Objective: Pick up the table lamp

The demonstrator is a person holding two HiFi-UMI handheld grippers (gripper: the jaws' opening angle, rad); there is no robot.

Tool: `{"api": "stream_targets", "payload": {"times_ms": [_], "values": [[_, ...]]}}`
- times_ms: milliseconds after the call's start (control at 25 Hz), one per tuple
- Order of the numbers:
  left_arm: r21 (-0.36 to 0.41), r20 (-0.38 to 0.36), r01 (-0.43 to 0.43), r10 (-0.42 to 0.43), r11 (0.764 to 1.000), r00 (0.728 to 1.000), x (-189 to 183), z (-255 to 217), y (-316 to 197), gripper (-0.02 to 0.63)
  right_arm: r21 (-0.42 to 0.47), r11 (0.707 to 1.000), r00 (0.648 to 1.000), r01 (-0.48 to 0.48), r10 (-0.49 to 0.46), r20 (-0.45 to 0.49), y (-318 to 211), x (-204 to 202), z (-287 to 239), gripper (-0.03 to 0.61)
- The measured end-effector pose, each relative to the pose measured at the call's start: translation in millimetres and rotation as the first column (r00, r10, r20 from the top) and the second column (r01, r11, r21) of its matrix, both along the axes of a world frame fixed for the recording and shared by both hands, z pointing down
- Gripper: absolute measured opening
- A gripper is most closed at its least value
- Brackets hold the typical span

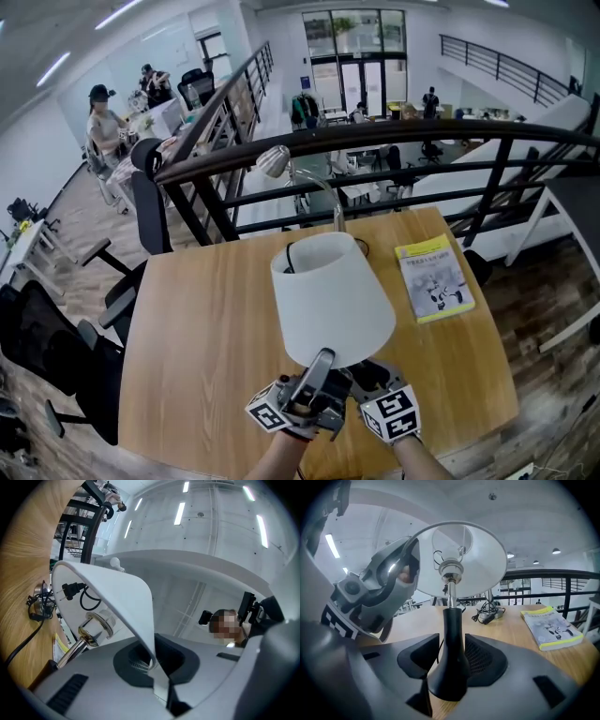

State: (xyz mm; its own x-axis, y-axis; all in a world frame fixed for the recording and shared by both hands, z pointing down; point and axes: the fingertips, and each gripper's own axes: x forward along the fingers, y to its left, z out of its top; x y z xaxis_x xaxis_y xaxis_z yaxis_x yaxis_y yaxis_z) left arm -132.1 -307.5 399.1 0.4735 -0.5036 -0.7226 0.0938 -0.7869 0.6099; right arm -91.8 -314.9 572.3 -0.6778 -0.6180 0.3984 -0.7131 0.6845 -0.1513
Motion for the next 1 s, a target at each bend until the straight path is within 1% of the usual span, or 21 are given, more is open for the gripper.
{"api": "stream_targets", "payload": {"times_ms": [360, 480, 800, 1000], "values": [[-0.008, 0.004, -0.056, 0.056, 0.998, 0.998, 4, 1, -2, 0.011, -0.013, 1.000, 1.000, -0.013, 0.013, -0.007, -18, -17, 4, 0.155], [-0.006, 0.006, -0.068, 0.068, 0.998, 0.998, 7, -1, -3, 0.011, -0.005, 1.000, 1.000, -0.016, 0.016, -0.013, -22, -17, 3, 0.153], [-0.024, -0.024, -0.053, 0.052, 0.998, 0.998, -1, -1, -4, 0.011, -0.005, 1.000, 1.000, -0.004, 0.004, 0.015, -24, -20, 2, 0.155], [-0.014, -0.016, -0.056, 0.056, 0.998, 0.998, -1, -3, -2, 0.011, 0.000, 1.000, 1.000, 0.014, -0.014, 0.012, -24, -23, 5, 0.155]]}}
